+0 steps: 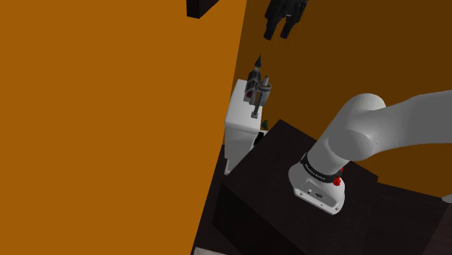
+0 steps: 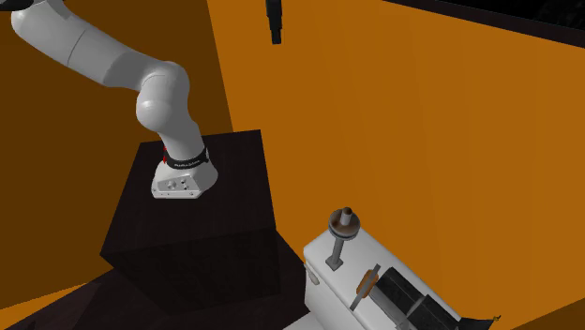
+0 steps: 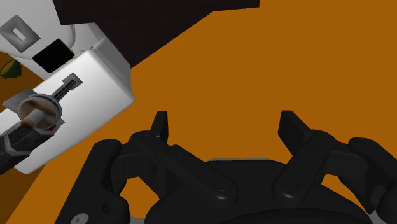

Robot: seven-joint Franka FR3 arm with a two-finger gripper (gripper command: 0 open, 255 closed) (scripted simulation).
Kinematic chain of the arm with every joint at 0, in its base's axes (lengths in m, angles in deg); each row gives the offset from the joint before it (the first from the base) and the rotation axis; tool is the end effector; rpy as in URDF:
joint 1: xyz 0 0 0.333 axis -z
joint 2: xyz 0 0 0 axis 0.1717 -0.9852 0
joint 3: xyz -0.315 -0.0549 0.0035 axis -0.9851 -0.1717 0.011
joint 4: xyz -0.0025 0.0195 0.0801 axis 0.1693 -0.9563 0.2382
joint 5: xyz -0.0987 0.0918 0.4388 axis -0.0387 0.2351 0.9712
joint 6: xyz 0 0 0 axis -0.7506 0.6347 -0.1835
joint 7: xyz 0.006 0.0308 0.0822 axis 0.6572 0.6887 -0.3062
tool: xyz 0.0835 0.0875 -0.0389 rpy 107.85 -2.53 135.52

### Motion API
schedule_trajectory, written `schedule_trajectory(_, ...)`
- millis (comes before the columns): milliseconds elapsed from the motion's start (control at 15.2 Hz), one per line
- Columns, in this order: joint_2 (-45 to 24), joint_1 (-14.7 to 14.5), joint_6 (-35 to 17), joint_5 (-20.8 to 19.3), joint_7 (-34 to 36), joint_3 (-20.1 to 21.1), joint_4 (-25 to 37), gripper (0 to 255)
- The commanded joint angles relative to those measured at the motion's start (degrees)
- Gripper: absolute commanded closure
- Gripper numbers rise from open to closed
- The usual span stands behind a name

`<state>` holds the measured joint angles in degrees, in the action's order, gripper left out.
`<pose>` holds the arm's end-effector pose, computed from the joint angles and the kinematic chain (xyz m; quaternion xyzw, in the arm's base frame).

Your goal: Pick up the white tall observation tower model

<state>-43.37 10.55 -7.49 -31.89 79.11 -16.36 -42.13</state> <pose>0.3649 -0.0087 0.6092 -0.9958 0.0435 -0.0220 0.0776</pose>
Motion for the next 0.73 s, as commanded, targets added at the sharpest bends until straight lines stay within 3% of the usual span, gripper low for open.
schedule_trajectory(0,0.00,0.00,0.00,0.00,0.00,0.00,0.00,0)
schedule_trajectory(660,-4.83,3.17,-13.48,-6.94,-10.03,-7.49,-10.25,0)
